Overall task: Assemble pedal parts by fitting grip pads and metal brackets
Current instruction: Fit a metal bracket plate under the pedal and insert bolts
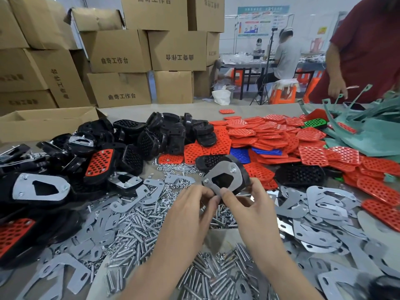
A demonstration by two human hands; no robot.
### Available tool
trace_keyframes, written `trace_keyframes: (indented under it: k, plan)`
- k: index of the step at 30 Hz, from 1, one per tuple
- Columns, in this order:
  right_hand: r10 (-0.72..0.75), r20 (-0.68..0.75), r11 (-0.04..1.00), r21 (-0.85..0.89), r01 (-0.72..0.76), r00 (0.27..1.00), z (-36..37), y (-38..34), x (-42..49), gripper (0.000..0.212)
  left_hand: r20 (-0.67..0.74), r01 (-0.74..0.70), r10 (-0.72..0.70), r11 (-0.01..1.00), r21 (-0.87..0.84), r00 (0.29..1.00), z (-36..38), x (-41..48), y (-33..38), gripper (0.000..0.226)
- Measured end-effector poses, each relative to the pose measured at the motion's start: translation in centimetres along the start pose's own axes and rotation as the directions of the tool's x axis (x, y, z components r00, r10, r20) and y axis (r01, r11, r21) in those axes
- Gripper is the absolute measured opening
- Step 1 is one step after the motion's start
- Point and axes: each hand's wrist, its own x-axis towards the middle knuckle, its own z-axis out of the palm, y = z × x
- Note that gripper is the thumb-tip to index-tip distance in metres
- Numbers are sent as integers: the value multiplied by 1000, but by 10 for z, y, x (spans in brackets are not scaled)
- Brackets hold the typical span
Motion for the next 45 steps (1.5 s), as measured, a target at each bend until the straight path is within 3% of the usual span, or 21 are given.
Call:
trace_keyframes:
  k: [4, 8, 10, 13, 17, 24, 27, 34, 37, 40, 42, 45]
  plan:
    - [7, 4, 1000, -10, -7, 1000, 1, 0, -1, 23, 0, 51, -51, 998, -27, 999, 0, 0, 4, 34]
    - [10, 4, 1000, -3, -10, 1000, 0, -1, -1, 20, -9, -223, 228, 959, 174, 974, -3, 1, 3, 32]
    - [6, -9, 1000, 8, -6, 1000, -1, -1, 0, 20, -19, -255, 261, 953, 165, 965, -1, 2, 0, 22]
    - [11, 1, 1000, 12, -11, 1000, 0, -1, -1, 18, -31, -61, 61, 998, 2, 998, -1, 1, 1, 6]
    - [3, 16, 999, 46, -4, 1000, 2, -3, -2, 19, -20, 137, -143, 972, -190, 989, 1, 1, 3, 15]
    - [-3, 27, 999, 53, 2, 1000, 5, -2, -3, 24, 27, 260, -262, 932, -252, 965, 0, 2, 10, 32]
    - [-10, 41, 999, 46, 8, 999, 5, 0, -3, 25, 32, 263, -263, 931, -254, 964, 1, 2, 12, 26]
    - [-56, 58, 998, -11, 56, 997, 4, -1, -2, 30, -3, 148, -151, 972, -182, 989, 0, 1, 5, 16]
    - [-42, 61, 999, -7, 42, 997, 4, 0, -2, 28, -14, -95, 97, 991, 91, 995, -1, 0, 3, 13]
    - [-36, 16, 999, -31, 37, 999, 0, -1, 0, 25, 76, -252, 241, 927, 277, 968, -1, 3, 2, 38]
    - [-36, -23, 999, -40, 35, 999, -2, -2, 2, 23, 61, -247, 239, 945, 213, 969, 0, 4, 4, 25]
    - [-24, -53, 999, -46, 22, 998, -2, 0, 2, 21, -7, -120, 120, 992, 48, 993, 1, 2, 8, 14]
